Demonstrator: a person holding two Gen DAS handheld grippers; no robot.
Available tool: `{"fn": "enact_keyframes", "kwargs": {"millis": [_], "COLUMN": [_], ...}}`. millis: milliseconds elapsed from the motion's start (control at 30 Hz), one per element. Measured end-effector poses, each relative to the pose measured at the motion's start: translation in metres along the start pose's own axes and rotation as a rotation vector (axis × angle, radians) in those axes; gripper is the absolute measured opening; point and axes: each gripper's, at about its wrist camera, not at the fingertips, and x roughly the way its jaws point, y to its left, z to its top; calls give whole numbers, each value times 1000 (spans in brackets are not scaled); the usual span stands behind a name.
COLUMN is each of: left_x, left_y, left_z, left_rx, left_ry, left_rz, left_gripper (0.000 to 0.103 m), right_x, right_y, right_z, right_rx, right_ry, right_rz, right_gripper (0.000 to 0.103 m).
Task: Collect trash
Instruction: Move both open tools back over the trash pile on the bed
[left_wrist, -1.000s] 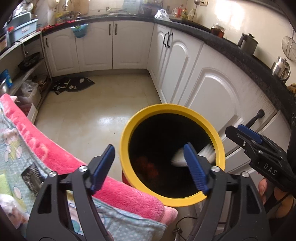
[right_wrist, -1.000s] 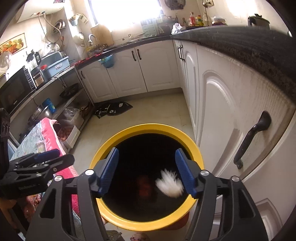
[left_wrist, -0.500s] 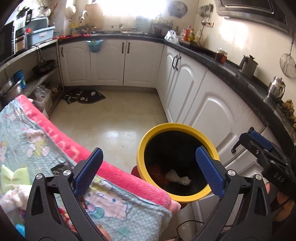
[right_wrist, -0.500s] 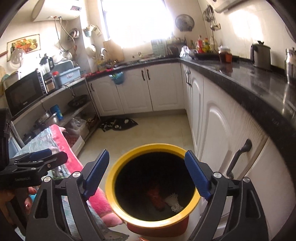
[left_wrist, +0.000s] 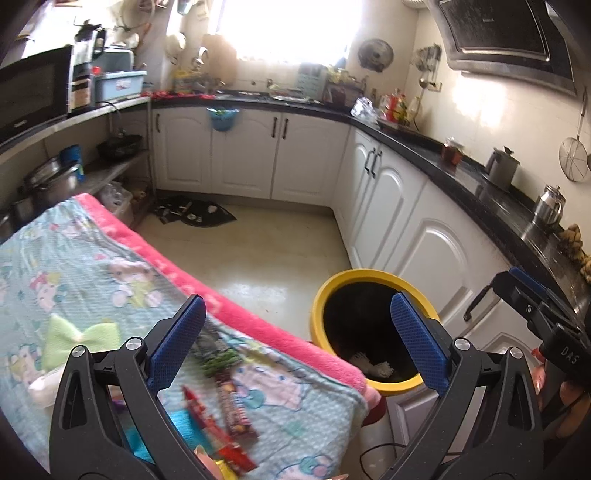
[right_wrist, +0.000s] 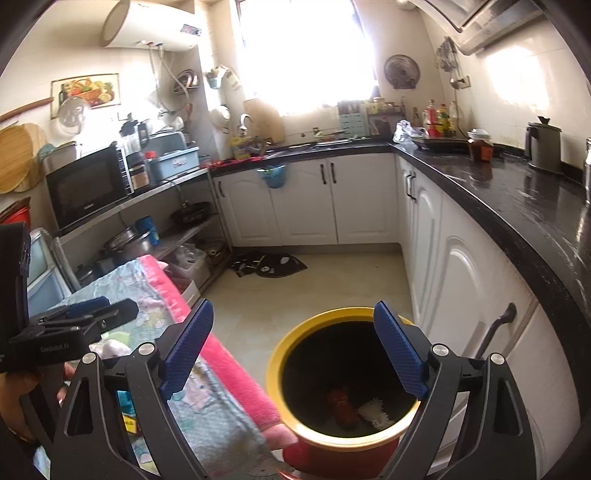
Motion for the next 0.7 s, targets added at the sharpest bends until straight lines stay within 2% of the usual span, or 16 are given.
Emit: {"fn": "enact_keyframes", "kwargs": {"millis": [500, 700], "left_x": [-55, -77], "left_y": [69, 102], "left_z": [-21, -30], "left_rx": [-103, -149], "left_ry": [-58, -71], "left_rz": [110, 172], "left_gripper": [92, 92], "right_x": [-5, -4], "right_y": [76, 111], "right_z": [-8, -19], "right_rx": [-85, -128], "right_ry": [14, 46], "right_rz": [140, 210], "right_gripper": [86, 86]}}
